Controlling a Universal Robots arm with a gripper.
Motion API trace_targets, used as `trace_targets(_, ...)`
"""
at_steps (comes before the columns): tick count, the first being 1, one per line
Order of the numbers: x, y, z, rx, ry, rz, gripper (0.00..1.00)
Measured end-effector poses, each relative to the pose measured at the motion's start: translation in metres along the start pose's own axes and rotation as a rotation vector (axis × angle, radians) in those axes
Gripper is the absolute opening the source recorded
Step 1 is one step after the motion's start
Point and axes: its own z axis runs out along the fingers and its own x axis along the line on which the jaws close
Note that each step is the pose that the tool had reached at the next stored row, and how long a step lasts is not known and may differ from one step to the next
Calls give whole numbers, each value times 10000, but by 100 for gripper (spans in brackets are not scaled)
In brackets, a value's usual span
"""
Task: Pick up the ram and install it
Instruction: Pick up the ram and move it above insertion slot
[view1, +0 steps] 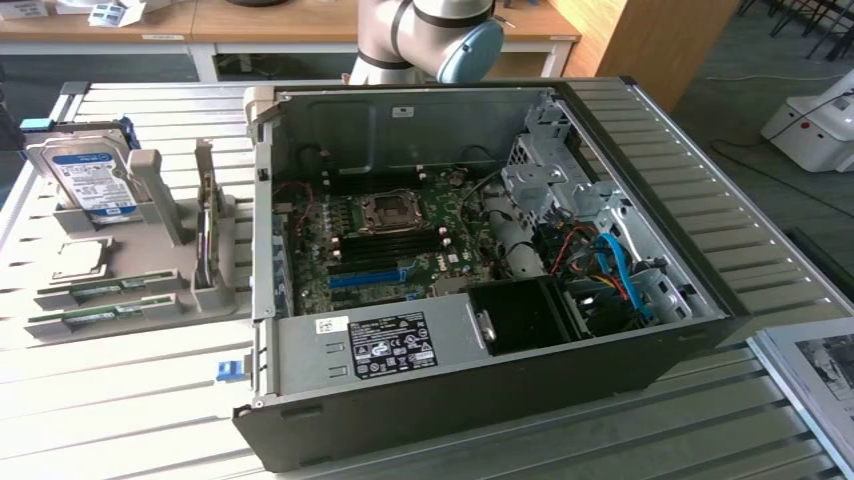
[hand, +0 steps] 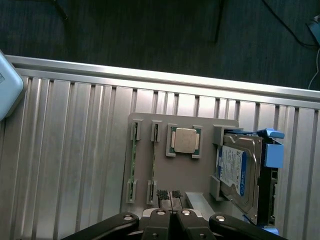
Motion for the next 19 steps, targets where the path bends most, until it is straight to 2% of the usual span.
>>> trace_targets(8,0,1,1,2,-1,0,10)
trace_targets(9,0,-2,1,-15,-2,1,10)
trace_targets(13,3,-24,0,-160,-15,6,10)
trace_targets(19,4,-25,0,-173,-16,7,10)
